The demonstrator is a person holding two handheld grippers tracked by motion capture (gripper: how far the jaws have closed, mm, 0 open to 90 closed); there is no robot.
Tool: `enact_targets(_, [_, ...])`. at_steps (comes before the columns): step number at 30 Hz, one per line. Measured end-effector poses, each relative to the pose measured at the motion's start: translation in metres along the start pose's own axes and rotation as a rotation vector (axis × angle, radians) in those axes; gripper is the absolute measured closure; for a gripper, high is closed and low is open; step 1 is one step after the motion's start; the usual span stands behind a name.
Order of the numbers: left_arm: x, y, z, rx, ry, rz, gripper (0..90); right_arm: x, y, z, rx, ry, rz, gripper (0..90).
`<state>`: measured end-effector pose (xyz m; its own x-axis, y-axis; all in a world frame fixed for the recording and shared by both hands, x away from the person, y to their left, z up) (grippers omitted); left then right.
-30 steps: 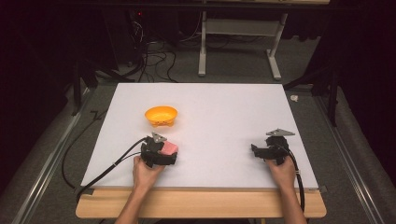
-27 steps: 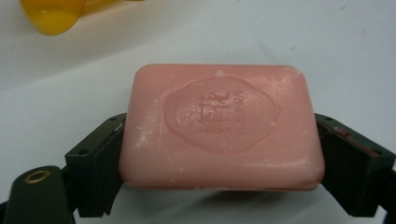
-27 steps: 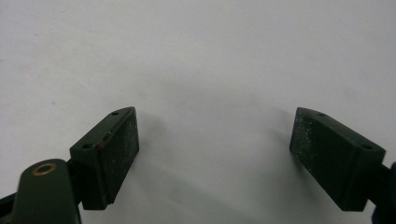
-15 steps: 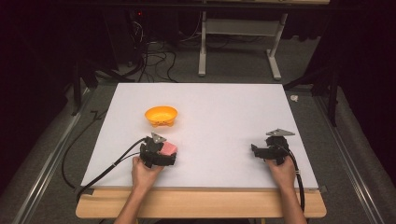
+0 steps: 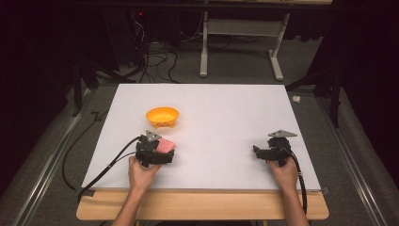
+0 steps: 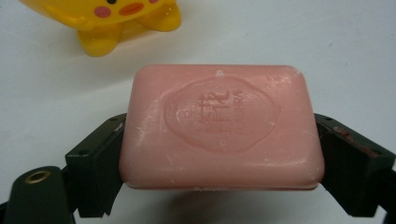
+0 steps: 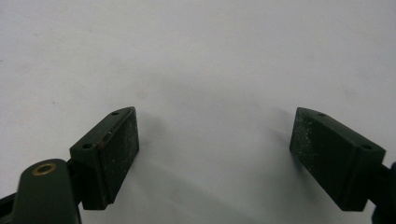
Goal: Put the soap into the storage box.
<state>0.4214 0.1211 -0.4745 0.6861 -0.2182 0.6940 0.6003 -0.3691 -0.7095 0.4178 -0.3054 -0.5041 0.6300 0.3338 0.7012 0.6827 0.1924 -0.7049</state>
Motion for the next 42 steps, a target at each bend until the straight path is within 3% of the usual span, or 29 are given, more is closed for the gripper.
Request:
enact_targets(20, [0.018, -0.02, 0.016, 0.006, -0.086, -0.059, 13.6, 0.0, 0.0, 0.0, 0.0, -0.001, 0.001, 16.2])
enact_targets(27, [0.027, -0.026, 0.016, 0.013, -0.078, -0.076, 13.6, 0.0, 0.0, 0.0, 0.0, 0.0, 0.001, 16.2])
enact_targets(40, [0.047, -0.032, 0.019, 0.002, -0.098, -0.102, 13.6, 0.0, 0.0, 0.0, 0.0, 0.0, -0.001, 16.2])
enact_targets(42, [0.05, -0.032, 0.02, -0.013, -0.116, -0.106, 13.6, 0.0, 0.0, 0.0, 0.0, 0.0, -0.001, 16.2])
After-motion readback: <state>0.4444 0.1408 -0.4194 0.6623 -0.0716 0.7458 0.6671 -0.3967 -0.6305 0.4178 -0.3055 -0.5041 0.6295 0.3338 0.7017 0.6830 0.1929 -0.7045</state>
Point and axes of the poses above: each handheld gripper's, and its own axes: y roughly forward along the jaws, x roughly out of its top, z roughly to its left, the point moved 3 cm from there along y, roughly forward along the jaws, and after that the axes turned 7 degrees about -y, right-handed, at the moved point
